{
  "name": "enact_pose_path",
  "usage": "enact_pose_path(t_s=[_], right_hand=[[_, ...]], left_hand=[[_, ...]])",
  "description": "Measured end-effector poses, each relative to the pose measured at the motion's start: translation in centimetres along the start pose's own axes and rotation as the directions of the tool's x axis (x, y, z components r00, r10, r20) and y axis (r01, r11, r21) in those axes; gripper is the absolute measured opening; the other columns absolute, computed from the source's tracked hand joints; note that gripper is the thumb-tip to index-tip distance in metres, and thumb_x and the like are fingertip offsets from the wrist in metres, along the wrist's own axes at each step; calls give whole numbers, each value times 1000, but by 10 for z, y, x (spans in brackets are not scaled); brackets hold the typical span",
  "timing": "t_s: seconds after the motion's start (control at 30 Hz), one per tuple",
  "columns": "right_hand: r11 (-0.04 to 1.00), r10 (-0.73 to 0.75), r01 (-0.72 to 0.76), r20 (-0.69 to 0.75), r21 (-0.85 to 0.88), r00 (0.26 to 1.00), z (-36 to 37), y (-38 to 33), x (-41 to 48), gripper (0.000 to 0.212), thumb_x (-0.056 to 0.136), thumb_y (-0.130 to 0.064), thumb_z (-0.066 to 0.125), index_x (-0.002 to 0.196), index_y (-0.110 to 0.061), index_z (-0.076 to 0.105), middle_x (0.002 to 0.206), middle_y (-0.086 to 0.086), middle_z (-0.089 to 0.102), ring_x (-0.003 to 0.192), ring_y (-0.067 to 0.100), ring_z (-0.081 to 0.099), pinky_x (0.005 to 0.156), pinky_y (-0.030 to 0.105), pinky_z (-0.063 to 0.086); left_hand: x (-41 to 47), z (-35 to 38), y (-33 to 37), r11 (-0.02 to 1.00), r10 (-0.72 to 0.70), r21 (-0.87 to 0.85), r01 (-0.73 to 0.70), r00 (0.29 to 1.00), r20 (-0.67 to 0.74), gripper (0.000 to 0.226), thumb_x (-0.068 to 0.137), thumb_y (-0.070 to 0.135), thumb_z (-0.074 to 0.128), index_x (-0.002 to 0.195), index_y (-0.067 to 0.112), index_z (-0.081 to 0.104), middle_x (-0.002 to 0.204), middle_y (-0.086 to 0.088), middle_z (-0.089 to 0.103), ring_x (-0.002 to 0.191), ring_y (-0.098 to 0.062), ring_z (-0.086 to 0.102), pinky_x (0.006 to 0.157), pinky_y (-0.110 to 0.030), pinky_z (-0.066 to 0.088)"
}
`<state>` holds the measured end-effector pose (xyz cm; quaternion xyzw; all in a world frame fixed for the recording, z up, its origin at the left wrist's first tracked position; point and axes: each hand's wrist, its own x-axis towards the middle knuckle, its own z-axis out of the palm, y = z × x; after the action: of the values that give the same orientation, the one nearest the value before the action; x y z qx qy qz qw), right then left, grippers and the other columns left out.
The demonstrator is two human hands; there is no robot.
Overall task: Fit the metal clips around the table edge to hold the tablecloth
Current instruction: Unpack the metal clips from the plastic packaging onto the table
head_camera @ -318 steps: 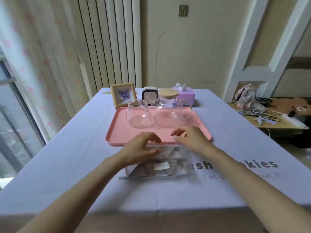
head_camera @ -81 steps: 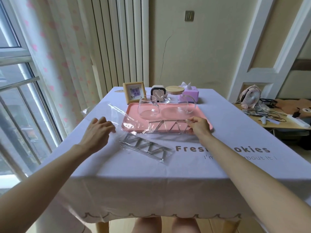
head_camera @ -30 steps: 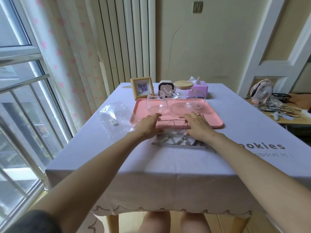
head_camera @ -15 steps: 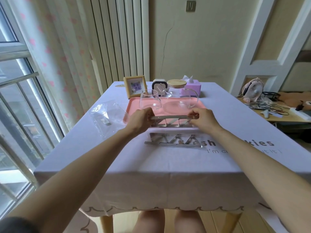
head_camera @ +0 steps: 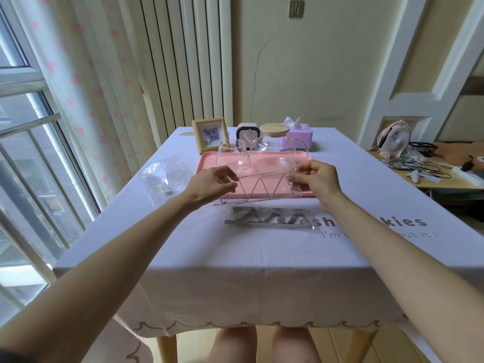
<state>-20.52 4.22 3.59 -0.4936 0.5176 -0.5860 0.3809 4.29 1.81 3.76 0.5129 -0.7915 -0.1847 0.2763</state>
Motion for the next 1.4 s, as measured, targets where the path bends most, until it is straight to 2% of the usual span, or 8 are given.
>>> enact_pose_path(t_s=[0.27,0.47,0.6,0.87,1.03,1.13,1.27,1.4], right_hand=[[997,-55,50,74,60,996,15,-9,-7,17,78,12,64,79,-6,60,56,-5,66,51,6,63,50,18,52],[904,-165,252,261,-346,951,25,-10,-3,18,75,-12,76,92,-16,70,89,2,66,75,8,54,74,16,46],[821,-194,313,282,-478,940,34,-10,-3,19,67,-6,80,75,-21,70,79,-2,70,79,13,63,83,34,52],[726,-362,433,240,-534,901,39,-12,-6,26,58,-2,81,58,-20,63,64,-12,57,75,17,49,70,32,43],[869,-292,376,278,-323,915,34,-11,-5,34,70,14,66,62,-17,57,76,15,68,65,13,58,61,18,46],[913,-268,338,290,-227,919,32,-9,-6,33,77,19,56,67,-12,54,68,11,63,62,12,62,60,16,49],[877,-300,371,256,-305,919,31,-8,-5,18,87,-3,61,73,-14,60,65,8,63,59,11,56,64,25,49],[752,-400,482,270,-451,876,23,-2,0,16,82,-16,71,68,-9,67,66,-11,56,62,3,48,62,14,38]], left_hand=[[7,9,17,991,136,20,-136,991,-1,24,84,31,67,96,11,67,85,-2,70,78,-15,64,74,-32,53],[6,8,22,981,180,68,-179,984,-10,19,86,23,64,98,9,70,86,-6,72,73,-12,62,71,-25,50],[6,9,25,975,187,121,-185,982,-7,20,88,24,61,99,10,71,82,-4,71,70,-11,58,61,-19,43],[9,9,20,969,130,222,-109,988,-81,25,92,31,55,94,12,71,75,2,65,69,-12,50,50,-17,32],[11,4,14,976,51,219,-14,985,-162,29,93,34,52,95,12,71,80,-2,69,71,-14,52,54,-21,33],[10,2,11,979,33,202,2,985,-168,28,93,33,52,97,13,71,77,1,66,71,-13,53,52,-18,31],[9,-1,6,979,30,202,8,983,-182,27,93,33,53,99,14,71,80,-1,69,72,-14,54,52,-17,31],[7,-8,-3,980,10,199,26,985,-175,25,91,33,56,99,15,71,75,2,65,76,-19,57,55,-22,34]])
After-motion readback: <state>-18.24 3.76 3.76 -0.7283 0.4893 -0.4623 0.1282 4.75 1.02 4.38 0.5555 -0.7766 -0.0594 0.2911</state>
